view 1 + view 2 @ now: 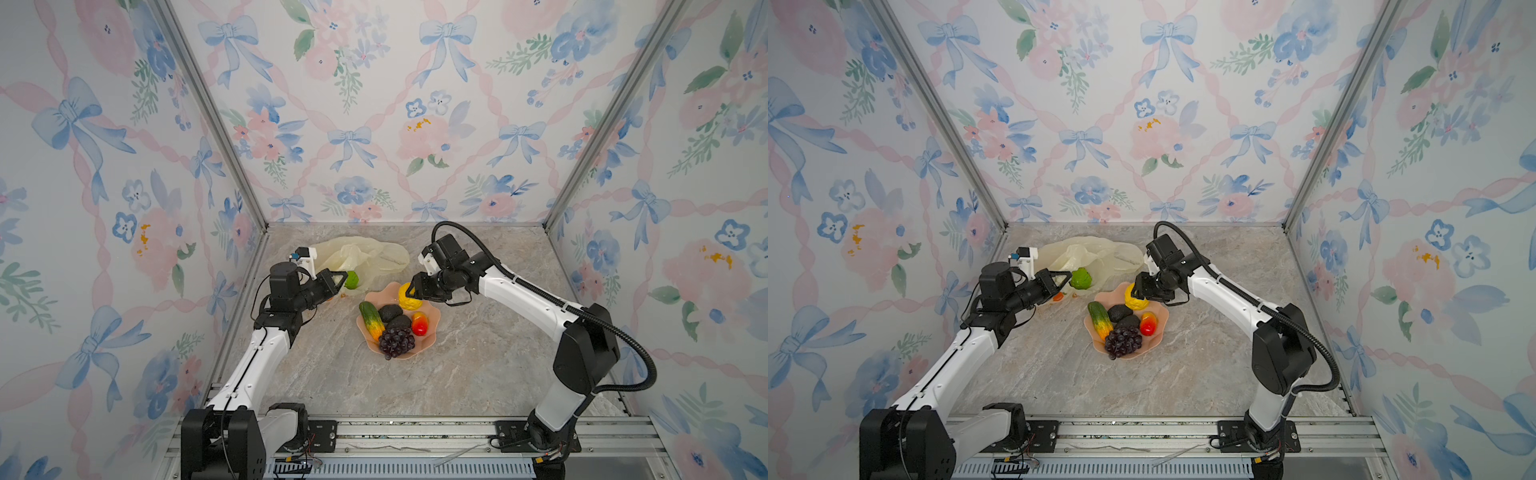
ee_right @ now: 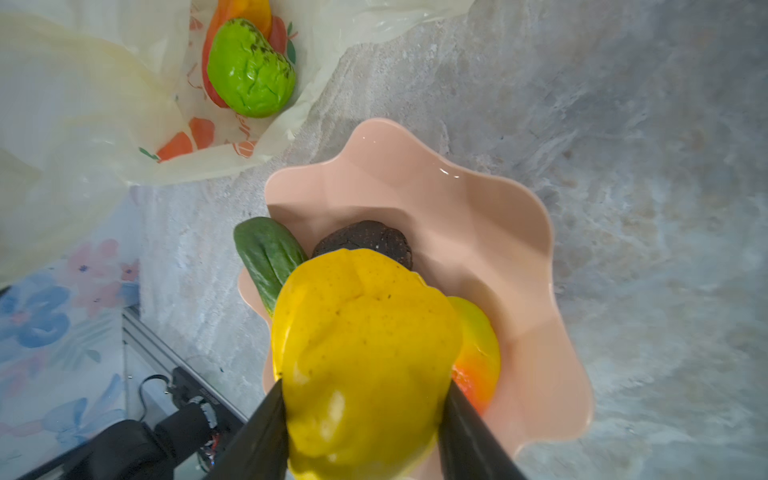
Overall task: Place the fruits into the plastic bag
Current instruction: Pick up the fruit from the plate, then place the fruit in the plastic bag.
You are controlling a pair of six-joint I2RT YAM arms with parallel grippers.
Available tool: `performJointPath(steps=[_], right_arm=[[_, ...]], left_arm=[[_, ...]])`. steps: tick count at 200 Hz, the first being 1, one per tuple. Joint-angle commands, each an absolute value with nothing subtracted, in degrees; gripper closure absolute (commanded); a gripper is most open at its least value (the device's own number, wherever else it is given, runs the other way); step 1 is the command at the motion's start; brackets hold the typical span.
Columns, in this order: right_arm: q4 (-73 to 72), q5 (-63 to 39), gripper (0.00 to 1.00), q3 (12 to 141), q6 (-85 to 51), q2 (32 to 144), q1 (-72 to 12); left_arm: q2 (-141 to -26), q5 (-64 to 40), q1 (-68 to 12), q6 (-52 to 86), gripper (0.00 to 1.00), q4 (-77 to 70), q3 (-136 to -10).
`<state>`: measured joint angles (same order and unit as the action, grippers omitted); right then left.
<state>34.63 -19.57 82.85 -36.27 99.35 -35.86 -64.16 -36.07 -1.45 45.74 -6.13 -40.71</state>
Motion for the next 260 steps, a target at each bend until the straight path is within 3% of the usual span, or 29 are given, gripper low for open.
performJointPath(steps=[1, 72, 203, 260], right_arm=[[21.59, -27.49, 0.48, 79.32, -45.6, 97.03, -34.85], [2.48, -33.38, 0.49, 85.05, -59.26, 109.35, -36.75], [-3.55, -30.1, 0.49, 114.09, -68.93, 138.52, -41.79], [-3.2, -27.73, 0.41, 125.97, -72.77, 147.85, -43.11]], left_arm=[[-63.06, -37.26, -1.14, 46.23, 1.0, -6.34, -40.87], [-63.02, -38.54, -1.07, 47.11, 1.0, -7.65, -40.6], [-65.47, -40.07, -3.69, 47.77, 1.0, -9.99, -44.21], [-66.62, -40.44, -5.31, 47.98, 1.0, -11.52, -44.38]])
